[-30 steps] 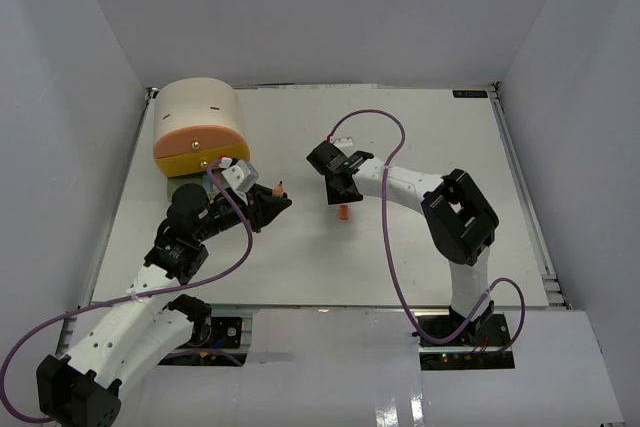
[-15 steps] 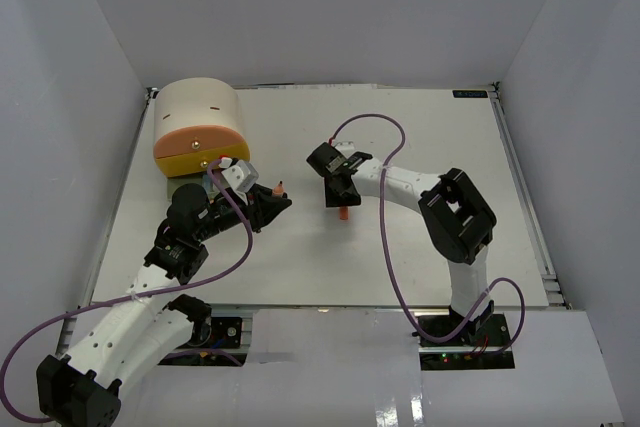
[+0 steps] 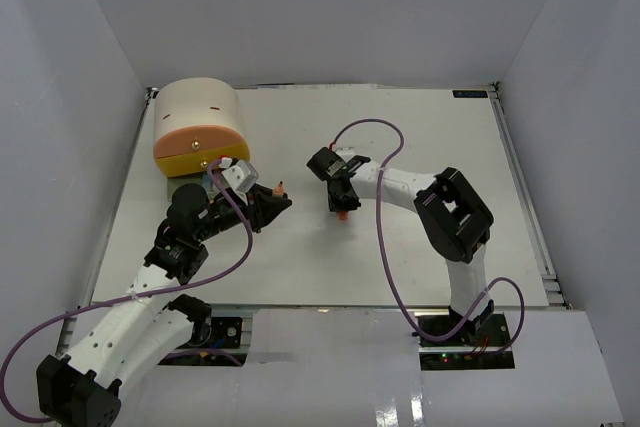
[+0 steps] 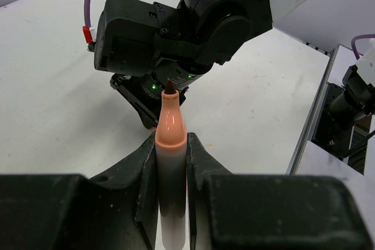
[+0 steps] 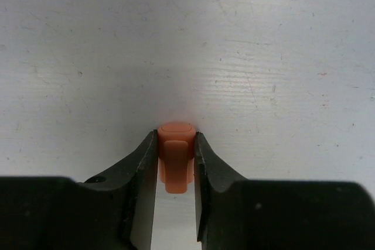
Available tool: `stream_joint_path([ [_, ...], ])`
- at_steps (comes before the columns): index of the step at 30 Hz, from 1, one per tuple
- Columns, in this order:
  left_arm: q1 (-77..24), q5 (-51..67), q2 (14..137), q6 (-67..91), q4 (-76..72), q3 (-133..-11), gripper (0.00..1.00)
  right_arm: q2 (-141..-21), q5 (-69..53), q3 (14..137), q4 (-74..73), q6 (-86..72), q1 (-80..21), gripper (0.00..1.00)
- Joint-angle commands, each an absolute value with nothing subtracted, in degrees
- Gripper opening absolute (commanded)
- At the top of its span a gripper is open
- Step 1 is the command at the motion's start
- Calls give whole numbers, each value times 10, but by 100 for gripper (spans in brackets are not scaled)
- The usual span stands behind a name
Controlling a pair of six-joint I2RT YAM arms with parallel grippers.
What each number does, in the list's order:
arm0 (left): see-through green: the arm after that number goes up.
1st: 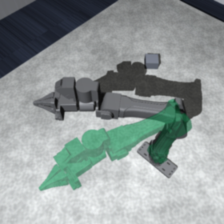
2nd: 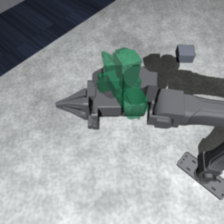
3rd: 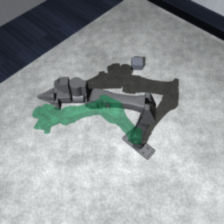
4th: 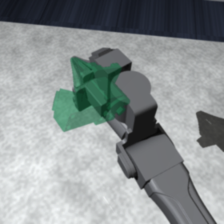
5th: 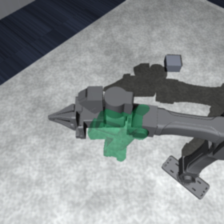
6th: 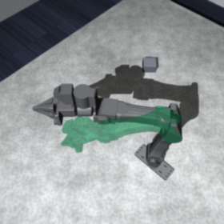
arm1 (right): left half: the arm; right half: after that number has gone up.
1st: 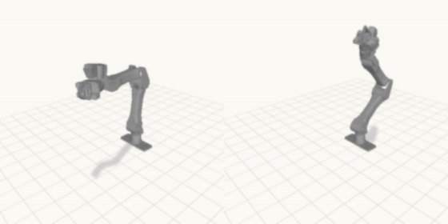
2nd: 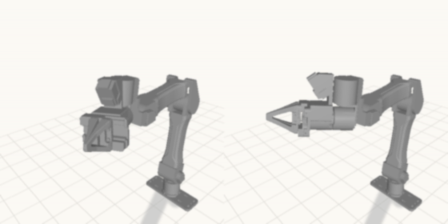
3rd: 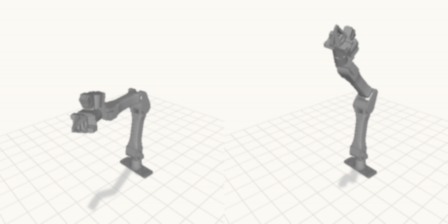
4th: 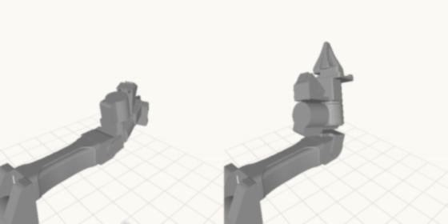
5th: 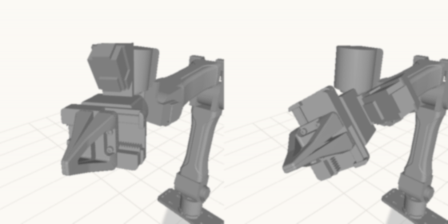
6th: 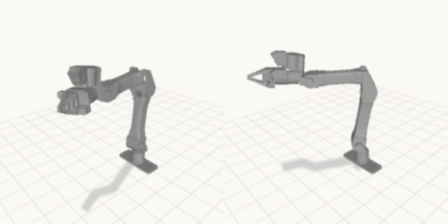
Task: Sort the stationery into containers
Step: Pick up the pen cap from the center of the board.
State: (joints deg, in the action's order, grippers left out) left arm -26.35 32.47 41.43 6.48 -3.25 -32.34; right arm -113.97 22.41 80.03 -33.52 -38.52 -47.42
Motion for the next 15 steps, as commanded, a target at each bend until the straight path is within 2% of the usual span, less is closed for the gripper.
stream_joint_path([
  [1,-260,337,404,66,-41,-322,9,-1127,233,788,-337,-383,-476,23],
  [3,-260,337,405,66,-43,-322,9,-1115,241,786,-335,-376,-479,18],
  [11,-260,337,399,69,-48,-318,9,-995,317,824,-324,-302,-520,16],
  [15,-260,331,398,72,-54,-315,9,-891,341,815,-224,-232,-557,15],
])
